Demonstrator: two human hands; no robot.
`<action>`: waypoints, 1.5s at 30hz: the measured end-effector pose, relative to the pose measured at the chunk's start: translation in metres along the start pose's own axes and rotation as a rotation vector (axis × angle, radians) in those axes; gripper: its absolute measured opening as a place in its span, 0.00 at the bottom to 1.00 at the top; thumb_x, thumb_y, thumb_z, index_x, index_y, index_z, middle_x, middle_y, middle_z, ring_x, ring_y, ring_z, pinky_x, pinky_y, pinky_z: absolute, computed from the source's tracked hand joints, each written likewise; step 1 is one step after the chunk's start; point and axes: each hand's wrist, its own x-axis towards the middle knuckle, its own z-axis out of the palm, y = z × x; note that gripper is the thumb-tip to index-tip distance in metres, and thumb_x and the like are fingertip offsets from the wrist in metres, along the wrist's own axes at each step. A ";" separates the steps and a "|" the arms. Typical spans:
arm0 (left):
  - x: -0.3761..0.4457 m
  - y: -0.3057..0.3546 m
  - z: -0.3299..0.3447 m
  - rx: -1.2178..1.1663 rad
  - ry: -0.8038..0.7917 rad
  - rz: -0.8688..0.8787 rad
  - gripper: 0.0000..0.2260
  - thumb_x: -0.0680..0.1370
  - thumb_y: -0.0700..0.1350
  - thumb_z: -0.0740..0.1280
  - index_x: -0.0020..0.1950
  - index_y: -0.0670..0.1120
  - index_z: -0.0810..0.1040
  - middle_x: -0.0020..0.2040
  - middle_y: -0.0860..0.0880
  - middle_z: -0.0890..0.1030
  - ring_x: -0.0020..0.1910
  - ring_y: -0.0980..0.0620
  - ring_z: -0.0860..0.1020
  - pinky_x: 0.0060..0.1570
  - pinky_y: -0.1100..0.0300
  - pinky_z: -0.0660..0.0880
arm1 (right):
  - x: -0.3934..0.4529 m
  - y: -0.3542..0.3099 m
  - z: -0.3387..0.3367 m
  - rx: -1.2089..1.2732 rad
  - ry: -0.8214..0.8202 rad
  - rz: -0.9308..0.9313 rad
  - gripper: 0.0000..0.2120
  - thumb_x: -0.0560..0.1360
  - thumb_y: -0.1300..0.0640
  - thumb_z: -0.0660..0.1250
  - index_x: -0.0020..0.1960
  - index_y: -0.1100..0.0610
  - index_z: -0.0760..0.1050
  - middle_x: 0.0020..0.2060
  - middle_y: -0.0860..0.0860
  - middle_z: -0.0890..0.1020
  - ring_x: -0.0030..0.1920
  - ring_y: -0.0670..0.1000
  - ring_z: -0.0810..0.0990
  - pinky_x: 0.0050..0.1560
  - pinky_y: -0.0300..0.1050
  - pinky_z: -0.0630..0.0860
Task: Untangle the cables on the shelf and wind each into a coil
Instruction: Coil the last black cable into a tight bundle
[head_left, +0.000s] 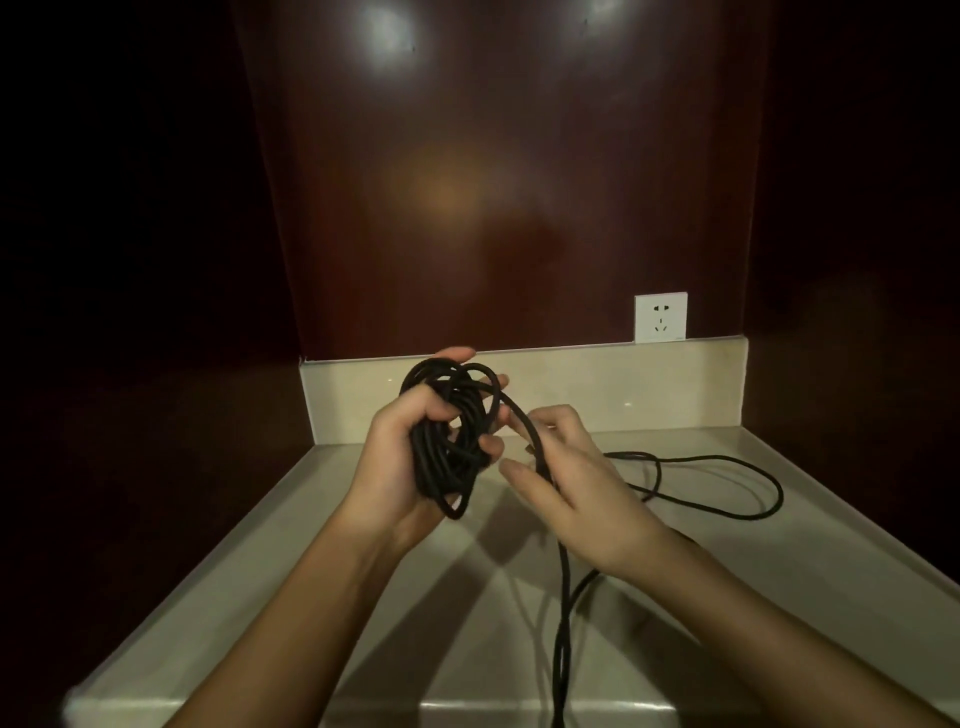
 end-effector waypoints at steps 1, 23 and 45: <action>0.000 0.000 0.000 0.028 0.013 0.009 0.22 0.67 0.36 0.60 0.61 0.44 0.76 0.55 0.34 0.81 0.46 0.43 0.79 0.35 0.59 0.73 | -0.001 0.001 0.000 0.029 0.018 0.014 0.23 0.82 0.47 0.60 0.75 0.47 0.64 0.59 0.45 0.70 0.57 0.42 0.74 0.60 0.43 0.71; 0.002 0.012 -0.014 0.024 -0.114 0.190 0.26 0.59 0.38 0.63 0.58 0.45 0.76 0.45 0.40 0.77 0.40 0.46 0.77 0.33 0.59 0.72 | -0.007 0.016 -0.024 0.957 0.173 0.374 0.10 0.84 0.59 0.57 0.60 0.57 0.76 0.42 0.59 0.84 0.35 0.52 0.81 0.37 0.41 0.77; 0.018 -0.019 0.019 -0.064 0.162 0.415 0.22 0.65 0.35 0.59 0.59 0.45 0.73 0.41 0.46 0.80 0.38 0.49 0.77 0.33 0.58 0.72 | -0.013 -0.031 0.025 0.239 0.585 0.149 0.08 0.78 0.45 0.59 0.52 0.46 0.74 0.44 0.44 0.83 0.49 0.51 0.81 0.53 0.53 0.76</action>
